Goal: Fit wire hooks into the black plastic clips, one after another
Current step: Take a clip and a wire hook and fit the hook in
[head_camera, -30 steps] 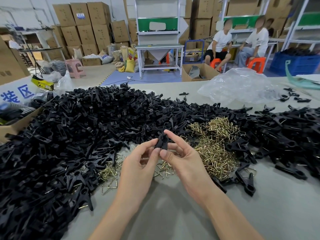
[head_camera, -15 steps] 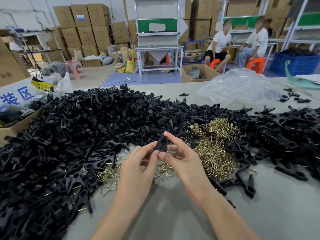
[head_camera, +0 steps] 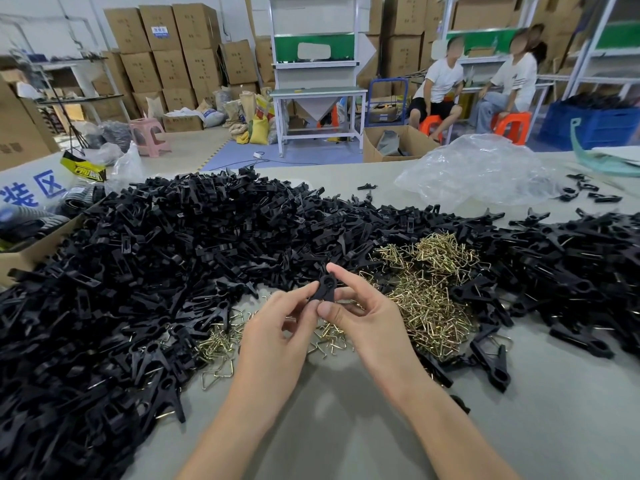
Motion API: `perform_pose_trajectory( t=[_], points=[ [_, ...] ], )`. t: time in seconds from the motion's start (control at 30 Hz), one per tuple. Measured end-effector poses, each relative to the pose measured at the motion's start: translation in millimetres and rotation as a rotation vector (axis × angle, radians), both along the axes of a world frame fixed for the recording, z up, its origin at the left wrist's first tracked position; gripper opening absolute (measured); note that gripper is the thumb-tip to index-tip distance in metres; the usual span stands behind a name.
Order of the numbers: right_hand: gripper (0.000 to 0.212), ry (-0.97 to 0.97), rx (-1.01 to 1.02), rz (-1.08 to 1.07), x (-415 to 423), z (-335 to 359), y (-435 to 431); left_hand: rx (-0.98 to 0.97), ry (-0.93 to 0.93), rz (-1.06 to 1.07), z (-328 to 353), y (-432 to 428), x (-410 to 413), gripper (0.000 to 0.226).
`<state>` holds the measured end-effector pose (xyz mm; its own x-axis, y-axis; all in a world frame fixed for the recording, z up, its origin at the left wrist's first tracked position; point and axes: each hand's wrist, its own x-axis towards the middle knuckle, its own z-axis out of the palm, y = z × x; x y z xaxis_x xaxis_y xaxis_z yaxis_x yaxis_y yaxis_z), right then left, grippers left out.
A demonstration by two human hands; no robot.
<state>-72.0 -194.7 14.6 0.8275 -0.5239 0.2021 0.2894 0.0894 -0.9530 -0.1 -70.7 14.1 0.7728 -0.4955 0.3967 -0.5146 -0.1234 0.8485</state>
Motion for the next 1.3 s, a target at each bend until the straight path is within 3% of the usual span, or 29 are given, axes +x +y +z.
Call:
perform_pose_trajectory(
  t=[0.13, 0.3, 0.4, 0.57, 0.67, 0.9, 1.3],
  points=[
    [0.032, 0.004, 0.008, -0.005, -2.3, 1.1, -5.1, 0.044, -0.1, -0.007, -1.0, -0.5, 0.2, 0.028],
    [0.029, 0.037, 0.001, 0.108, -5.7, 3.3, -9.2, 0.087, -0.155, -0.044, -1.8, 0.5, 1.7, 0.027],
    [0.02, -0.001, -0.022, 0.052, -6.5, 7.3, -12.6, 0.126, -0.135, 0.013, -1.4, 1.1, 2.1, 0.034],
    [0.02, -0.077, 0.123, -0.155, -8.0, 6.2, -26.9, 0.626, -0.499, 0.039, -9.9, 0.7, -2.1, 0.047],
    [0.019, -0.083, 0.149, -0.2, -6.9, 5.0, -27.1, 0.715, -0.621, 0.044, -13.2, -4.5, -3.8, 0.036],
    [0.021, -0.071, 0.125, -0.193, -4.9, 4.5, -25.3, 0.636, -0.661, 0.106, -9.5, -4.1, -0.4, 0.011],
    [0.022, -0.077, 0.278, -0.021, -5.0, 10.5, -18.9, 0.307, -0.407, 0.104, 2.6, 1.2, -0.3, 0.035]
  ],
)
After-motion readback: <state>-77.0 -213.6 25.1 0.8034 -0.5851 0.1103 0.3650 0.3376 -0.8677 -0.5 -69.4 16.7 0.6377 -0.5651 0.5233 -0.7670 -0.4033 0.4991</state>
